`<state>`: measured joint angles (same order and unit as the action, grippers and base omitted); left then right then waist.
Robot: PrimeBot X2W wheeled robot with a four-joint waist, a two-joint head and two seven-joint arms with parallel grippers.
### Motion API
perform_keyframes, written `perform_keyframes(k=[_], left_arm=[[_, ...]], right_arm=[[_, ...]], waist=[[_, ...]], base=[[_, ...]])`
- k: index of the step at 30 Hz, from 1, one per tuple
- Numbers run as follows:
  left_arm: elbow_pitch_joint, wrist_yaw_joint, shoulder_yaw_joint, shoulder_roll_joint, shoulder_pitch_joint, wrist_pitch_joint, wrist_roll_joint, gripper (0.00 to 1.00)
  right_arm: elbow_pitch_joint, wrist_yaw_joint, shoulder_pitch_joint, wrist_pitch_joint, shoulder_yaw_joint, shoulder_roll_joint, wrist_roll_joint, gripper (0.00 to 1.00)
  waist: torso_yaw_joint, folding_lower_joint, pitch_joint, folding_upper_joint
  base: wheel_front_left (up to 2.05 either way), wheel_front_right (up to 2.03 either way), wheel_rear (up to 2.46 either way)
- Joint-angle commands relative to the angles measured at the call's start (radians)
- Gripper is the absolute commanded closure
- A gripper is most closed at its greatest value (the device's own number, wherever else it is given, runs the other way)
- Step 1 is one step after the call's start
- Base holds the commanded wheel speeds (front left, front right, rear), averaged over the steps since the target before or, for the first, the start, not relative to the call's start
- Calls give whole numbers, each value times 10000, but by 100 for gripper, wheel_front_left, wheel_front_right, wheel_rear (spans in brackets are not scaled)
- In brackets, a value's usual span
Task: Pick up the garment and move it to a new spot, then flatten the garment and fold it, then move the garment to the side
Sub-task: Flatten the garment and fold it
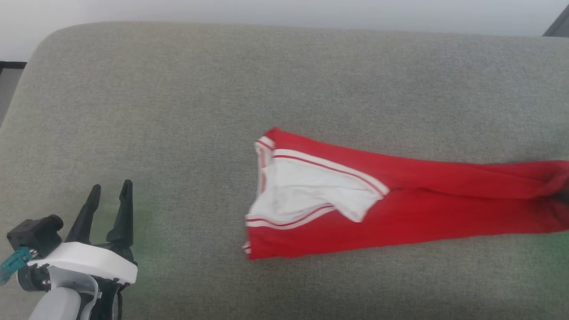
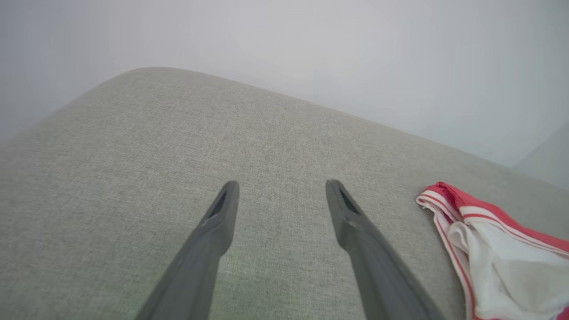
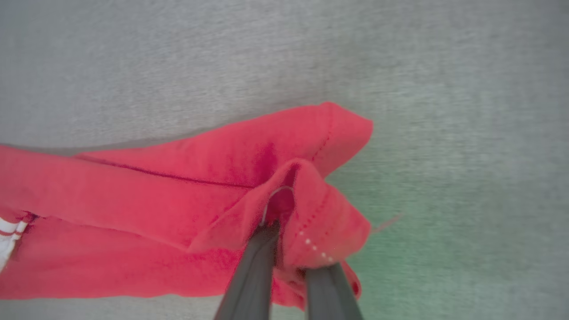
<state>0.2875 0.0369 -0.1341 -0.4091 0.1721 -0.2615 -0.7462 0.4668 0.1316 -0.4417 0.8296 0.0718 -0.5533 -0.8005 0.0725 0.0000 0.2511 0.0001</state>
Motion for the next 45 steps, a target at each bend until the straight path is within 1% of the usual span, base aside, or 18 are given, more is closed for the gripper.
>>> perform_keyframes(k=[1, 6, 9, 13, 14, 19, 24, 29, 33, 36, 41, 43, 44, 45], left_arm=[[19, 105, 69, 58, -7, -44, 124, 0], [64, 330, 322, 302, 146, -45, 546, 0], [119, 457, 413, 407, 202, -45, 702, 0], [196, 565, 580, 514, 225, -45, 829, 0], [216, 598, 609, 534, 207, -45, 858, 0], [284, 726, 778, 612, 81, -45, 958, 0], [254, 794, 837, 697, 120, -46, 1008, 0], [273, 834, 676, 797, 291, -46, 1040, 0], [375, 883, 484, 885, 458, -46, 1056, 0], [473, 897, 306, 998, 618, -46, 993, 0], [603, 923, 94, 1105, 762, -46, 981, 0], [662, 925, 28, 1156, 812, -44, 954, 0], [680, 929, 3, 1188, 821, -46, 935, 0], [717, 931, -1, 1201, 803, -46, 916, 0]], right_arm=[[119, -18, 12, -96, 145, -147, 53, 100], [606, -18, -57, -353, 662, -682, 290, 100], [817, -18, -212, -493, 732, -848, 445, 100], [491, -14, -281, -405, 459, -716, 197, 100], [309, -14, -254, -379, 390, -648, 87, 100], [-1439, -14, 95, -42, -234, -257, -341, 100], [-3122, -12, 274, 416, -933, 380, -439, 100], [-4124, -12, 109, 843, -1808, 1084, -281, 100], [-4232, -12, -210, 950, -2500, 1683, -83, 100], [-4041, -12, -488, 1012, -2994, 2081, 12, 100], [-3536, -12, -775, 876, -3538, 2362, 168, 100], [-3252, -12, -881, 776, -3762, 2366, 256, 100], [-3104, -12, -927, 722, -3855, 2363, 278, 99], [-3003, -11, -948, 702, -3981, 2341, 312, 74]], waist=[[-55, 0, 41, -1], [-216, 0, 167, -1], [-301, 0, 216, -1], [-406, 0, 188, -1], [-433, 0, 178, -1], [-509, 0, 66, -1], [-404, 0, -28, -1], [-103, 0, -59, -1], [279, 0, -65, -1], [580, 0, -88, -1], [922, 0, -134, -1], [1058, 0, -170, -1], [1114, 0, -199, -1], [1152, 0, -228, -1]], base=[[0, 0, 0], [0, 0, 0], [0, 0, 0], [0, 0, 0], [0, 0, 0], [0, 0, 0], [0, 0, 0], [0, 0, 0], [0, 0, 0], [0, 0, 0], [0, 0, 0], [0, 0, 0], [0, 0, 0], [0, 0, 0]])
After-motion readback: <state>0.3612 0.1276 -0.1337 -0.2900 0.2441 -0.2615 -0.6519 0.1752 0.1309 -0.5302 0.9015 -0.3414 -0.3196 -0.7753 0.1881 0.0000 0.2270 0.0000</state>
